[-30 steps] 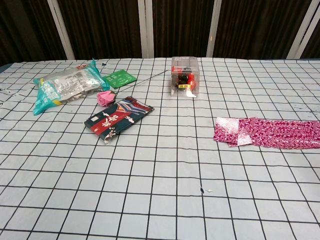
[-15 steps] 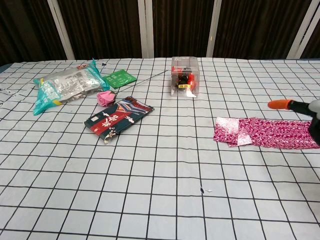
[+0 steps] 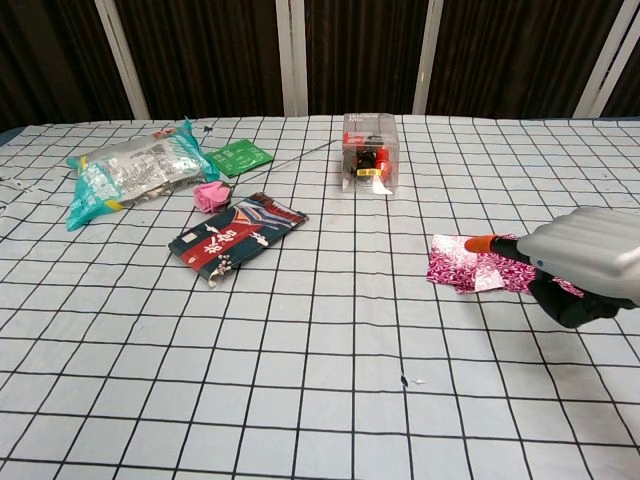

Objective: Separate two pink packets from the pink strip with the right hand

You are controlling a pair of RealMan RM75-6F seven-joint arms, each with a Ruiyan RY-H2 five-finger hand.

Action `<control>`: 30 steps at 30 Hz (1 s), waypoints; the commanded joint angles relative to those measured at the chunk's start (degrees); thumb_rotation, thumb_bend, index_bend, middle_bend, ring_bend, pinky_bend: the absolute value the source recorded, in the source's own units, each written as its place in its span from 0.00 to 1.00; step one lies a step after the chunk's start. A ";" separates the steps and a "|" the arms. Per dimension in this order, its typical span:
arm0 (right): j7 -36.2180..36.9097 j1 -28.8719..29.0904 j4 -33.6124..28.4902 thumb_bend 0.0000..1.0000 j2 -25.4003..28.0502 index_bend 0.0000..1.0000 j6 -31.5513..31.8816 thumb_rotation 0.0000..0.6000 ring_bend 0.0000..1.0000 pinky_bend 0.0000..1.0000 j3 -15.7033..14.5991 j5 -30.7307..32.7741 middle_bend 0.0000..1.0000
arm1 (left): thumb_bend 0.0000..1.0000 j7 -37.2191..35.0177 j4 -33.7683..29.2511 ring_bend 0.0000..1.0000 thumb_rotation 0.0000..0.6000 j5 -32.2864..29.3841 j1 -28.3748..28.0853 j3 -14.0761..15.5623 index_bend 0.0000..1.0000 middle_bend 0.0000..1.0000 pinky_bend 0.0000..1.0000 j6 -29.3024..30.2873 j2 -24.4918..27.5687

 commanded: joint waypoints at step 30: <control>-12.83 11.61 2.23 0.78 -6.90 0.04 5.65 1.00 0.86 0.64 -2.12 21.17 0.82 | 0.35 -0.27 -0.02 0.00 1.00 -0.42 -0.01 -0.11 0.16 0.00 0.09 0.26 0.17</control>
